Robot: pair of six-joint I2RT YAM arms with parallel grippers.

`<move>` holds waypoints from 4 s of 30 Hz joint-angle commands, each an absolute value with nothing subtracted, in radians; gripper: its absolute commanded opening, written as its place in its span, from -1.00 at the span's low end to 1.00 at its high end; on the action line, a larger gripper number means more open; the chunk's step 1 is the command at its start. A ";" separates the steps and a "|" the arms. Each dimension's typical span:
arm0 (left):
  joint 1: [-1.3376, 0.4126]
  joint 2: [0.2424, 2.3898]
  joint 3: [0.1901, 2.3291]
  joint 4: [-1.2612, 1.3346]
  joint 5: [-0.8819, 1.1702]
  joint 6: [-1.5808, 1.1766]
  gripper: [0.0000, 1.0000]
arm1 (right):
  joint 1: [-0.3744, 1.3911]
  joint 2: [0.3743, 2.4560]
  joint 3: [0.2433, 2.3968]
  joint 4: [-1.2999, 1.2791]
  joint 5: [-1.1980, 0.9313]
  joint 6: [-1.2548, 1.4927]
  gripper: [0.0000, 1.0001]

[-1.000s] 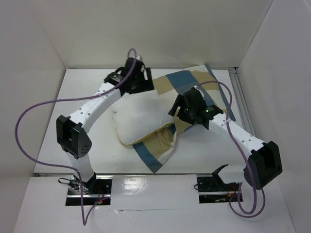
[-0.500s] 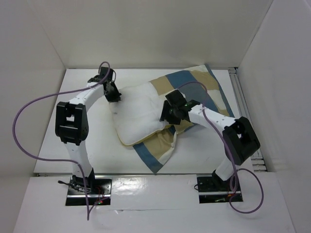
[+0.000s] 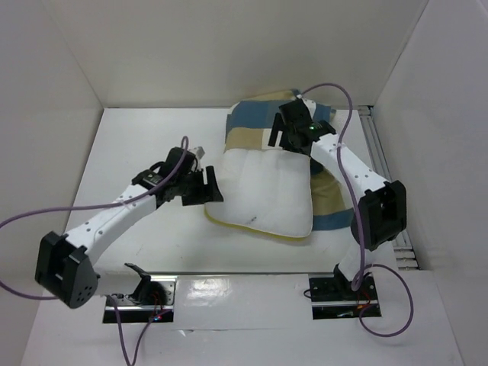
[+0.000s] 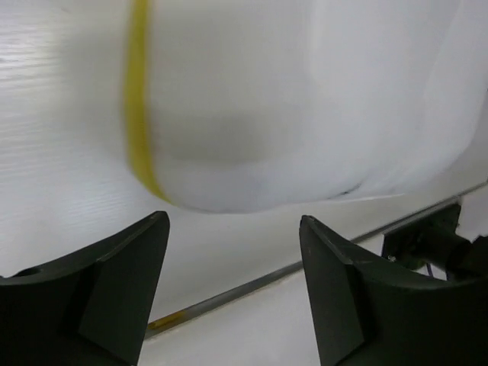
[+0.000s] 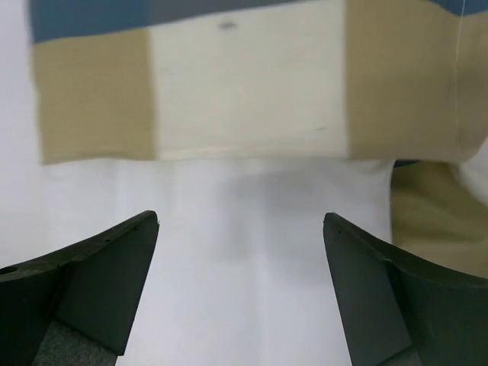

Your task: Put the pillow into the pillowcase

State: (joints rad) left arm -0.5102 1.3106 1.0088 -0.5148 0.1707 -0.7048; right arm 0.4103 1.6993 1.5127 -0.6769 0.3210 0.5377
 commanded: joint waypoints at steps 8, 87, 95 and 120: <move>-0.270 1.270 1.104 -0.710 0.003 -0.695 0.75 | 0.776 1.972 1.801 -0.755 0.451 0.520 0.98; -0.351 1.304 0.867 0.641 1.002 -1.215 -1.00 | 0.633 1.899 1.727 -0.631 0.095 0.072 -1.00; -0.351 0.993 0.584 0.433 0.968 -1.166 -1.00 | 0.568 2.060 1.684 -0.472 0.032 0.175 -1.00; -0.183 0.963 0.583 0.242 1.039 -1.049 -1.00 | 0.569 1.596 1.473 -0.636 -0.060 0.253 0.61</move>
